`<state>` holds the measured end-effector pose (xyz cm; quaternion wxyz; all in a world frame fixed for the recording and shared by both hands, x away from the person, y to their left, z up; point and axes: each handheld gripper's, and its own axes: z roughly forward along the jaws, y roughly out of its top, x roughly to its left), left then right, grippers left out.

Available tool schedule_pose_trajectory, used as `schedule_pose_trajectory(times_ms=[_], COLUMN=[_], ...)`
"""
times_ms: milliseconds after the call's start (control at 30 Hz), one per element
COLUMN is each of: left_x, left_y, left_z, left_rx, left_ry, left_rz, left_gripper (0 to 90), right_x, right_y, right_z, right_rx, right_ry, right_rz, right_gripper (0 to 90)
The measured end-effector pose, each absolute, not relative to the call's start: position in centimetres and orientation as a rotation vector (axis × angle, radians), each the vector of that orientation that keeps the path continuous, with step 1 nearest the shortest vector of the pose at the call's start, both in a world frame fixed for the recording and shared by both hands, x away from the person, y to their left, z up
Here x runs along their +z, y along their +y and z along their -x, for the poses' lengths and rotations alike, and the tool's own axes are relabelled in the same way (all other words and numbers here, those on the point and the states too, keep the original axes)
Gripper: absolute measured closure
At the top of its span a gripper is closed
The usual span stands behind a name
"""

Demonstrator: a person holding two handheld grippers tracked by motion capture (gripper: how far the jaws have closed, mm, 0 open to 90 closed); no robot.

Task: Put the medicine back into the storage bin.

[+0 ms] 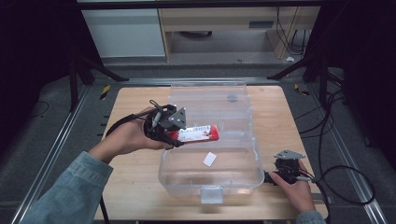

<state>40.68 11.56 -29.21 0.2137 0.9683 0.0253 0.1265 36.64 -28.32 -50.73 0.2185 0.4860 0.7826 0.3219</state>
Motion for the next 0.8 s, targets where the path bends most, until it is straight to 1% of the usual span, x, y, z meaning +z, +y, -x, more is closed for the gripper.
schedule_pose_trajectory(times_ms=[133,433,667,800], left_x=[-29.7,-30.4,-30.9,-31.5], left_y=[10.7,8.8,7.5,6.7], left_z=[-40.8,-41.2,-41.3,-41.3], left_rx=[0.329,0.285,0.221,0.208], left_ry=[0.040,-0.001,-0.016,-0.031], left_rz=[-2.706,-2.690,-2.641,-2.636], left_gripper=[51.1,51.1,51.1,51.1], right_x=[-50.7,-50.7,-50.7,-50.7], right_y=[-28.3,-28.3,-28.3,-28.3], right_z=[-36.6,-36.7,-36.7,-36.7], right_rx=[0.891,0.893,0.893,0.893], right_ry=[2.166,2.170,2.170,2.170], right_rz=[-1.344,-1.336,-1.336,-1.335], right_gripper=[1.0,1.0,1.0,1.0])
